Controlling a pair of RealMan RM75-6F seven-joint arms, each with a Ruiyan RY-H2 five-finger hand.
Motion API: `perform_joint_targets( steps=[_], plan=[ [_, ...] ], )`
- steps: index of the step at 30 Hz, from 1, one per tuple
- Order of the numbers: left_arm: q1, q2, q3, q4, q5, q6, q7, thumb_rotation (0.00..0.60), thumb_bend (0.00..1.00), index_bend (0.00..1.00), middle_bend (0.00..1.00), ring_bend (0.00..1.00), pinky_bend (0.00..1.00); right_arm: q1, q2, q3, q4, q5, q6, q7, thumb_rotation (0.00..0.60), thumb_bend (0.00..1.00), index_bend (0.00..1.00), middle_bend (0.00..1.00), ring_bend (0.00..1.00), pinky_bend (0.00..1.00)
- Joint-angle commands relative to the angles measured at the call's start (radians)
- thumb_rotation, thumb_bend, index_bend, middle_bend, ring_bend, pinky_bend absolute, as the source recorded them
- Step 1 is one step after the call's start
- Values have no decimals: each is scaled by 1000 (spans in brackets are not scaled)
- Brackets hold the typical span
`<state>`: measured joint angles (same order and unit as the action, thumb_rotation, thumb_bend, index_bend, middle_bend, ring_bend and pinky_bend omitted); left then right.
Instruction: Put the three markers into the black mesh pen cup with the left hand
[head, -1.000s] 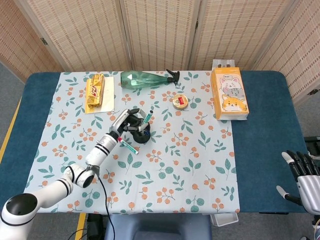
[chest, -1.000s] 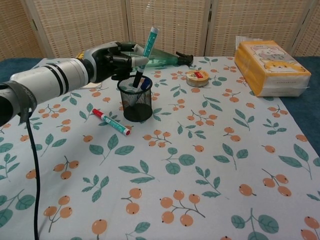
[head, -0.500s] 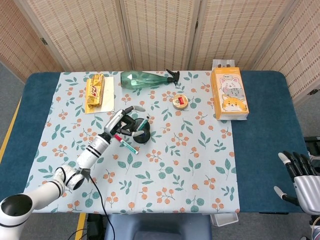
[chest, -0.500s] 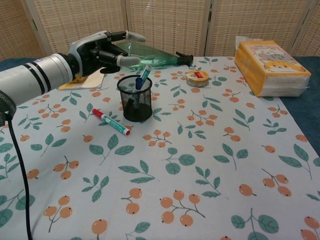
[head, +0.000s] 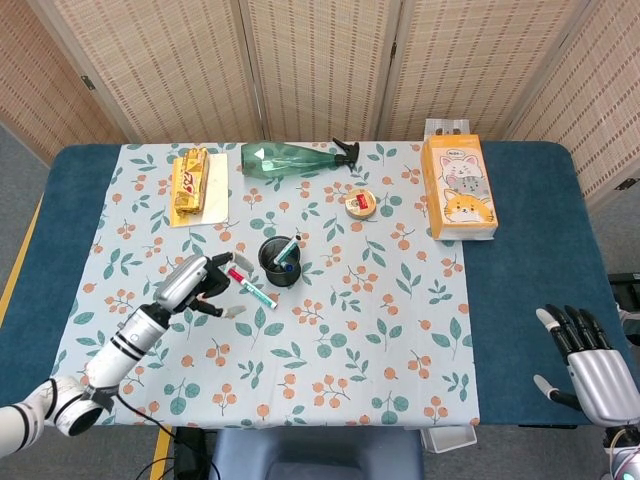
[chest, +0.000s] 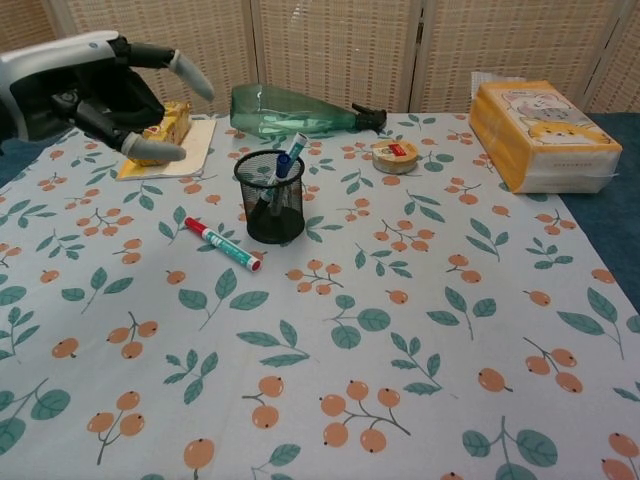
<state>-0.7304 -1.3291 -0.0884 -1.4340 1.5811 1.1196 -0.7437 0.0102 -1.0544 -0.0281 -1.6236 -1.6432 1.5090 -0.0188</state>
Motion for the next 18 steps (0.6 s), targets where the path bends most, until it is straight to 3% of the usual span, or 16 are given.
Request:
perform_joint_targets(
  steps=[1,6,14,18],
  plan=[
    [25,63,90,-58,64,-43,177,600,210,410,1000,995,1000,5,-1,-1,-3,2,-9,-8,600,200,54,53,27,0],
    [-8,13,117,8,102,-109,298,600,212,454,1000,998,1000,6,2,-1,-2,7,-9,-3,600,200,55,53,26,0],
    [-112,-48,101,99,91,-247,281,600,291,488,1000,1000,1000,4,7,0,0,11,-3,9,600,199,55,53,26,0],
    [-140,-73,91,132,85,-269,287,600,303,476,1000,1000,1000,8,8,3,2,19,-11,12,600,199,55,53,26,0]
  ],
)
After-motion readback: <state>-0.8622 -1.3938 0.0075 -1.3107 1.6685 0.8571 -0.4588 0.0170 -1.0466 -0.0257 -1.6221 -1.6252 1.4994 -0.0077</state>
